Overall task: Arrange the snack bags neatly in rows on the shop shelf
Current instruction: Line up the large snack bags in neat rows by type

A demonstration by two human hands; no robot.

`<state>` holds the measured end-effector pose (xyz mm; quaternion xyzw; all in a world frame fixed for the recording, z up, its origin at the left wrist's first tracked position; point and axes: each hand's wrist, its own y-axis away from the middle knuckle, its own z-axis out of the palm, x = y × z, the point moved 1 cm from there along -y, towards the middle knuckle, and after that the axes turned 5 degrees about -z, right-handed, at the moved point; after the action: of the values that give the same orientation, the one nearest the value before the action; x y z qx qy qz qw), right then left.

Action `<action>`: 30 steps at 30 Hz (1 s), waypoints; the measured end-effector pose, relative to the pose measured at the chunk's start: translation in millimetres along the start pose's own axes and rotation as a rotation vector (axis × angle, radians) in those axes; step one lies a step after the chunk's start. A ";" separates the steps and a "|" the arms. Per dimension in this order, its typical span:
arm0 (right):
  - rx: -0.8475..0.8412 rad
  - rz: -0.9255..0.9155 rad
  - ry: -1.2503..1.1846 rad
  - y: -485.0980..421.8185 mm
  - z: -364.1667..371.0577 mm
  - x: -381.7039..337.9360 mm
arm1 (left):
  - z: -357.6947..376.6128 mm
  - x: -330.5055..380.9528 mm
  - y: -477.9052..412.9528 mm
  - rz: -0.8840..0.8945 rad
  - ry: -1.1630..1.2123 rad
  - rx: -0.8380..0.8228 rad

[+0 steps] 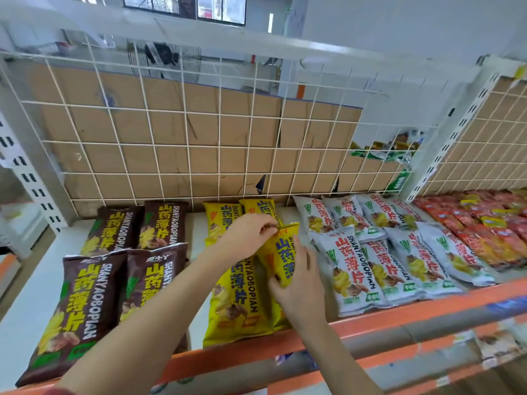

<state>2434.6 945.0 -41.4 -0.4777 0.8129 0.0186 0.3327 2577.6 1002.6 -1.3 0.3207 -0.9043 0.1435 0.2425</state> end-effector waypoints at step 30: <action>-0.180 0.028 0.173 31.8 4.0 9.0 | 6.9 -9.5 41.9 -0.170 0.094 0.330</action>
<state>2408.7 956.8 -58.7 -0.4939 0.8402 0.0551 0.2170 2554.4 1036.1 -16.4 0.4244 -0.8258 0.2838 0.2397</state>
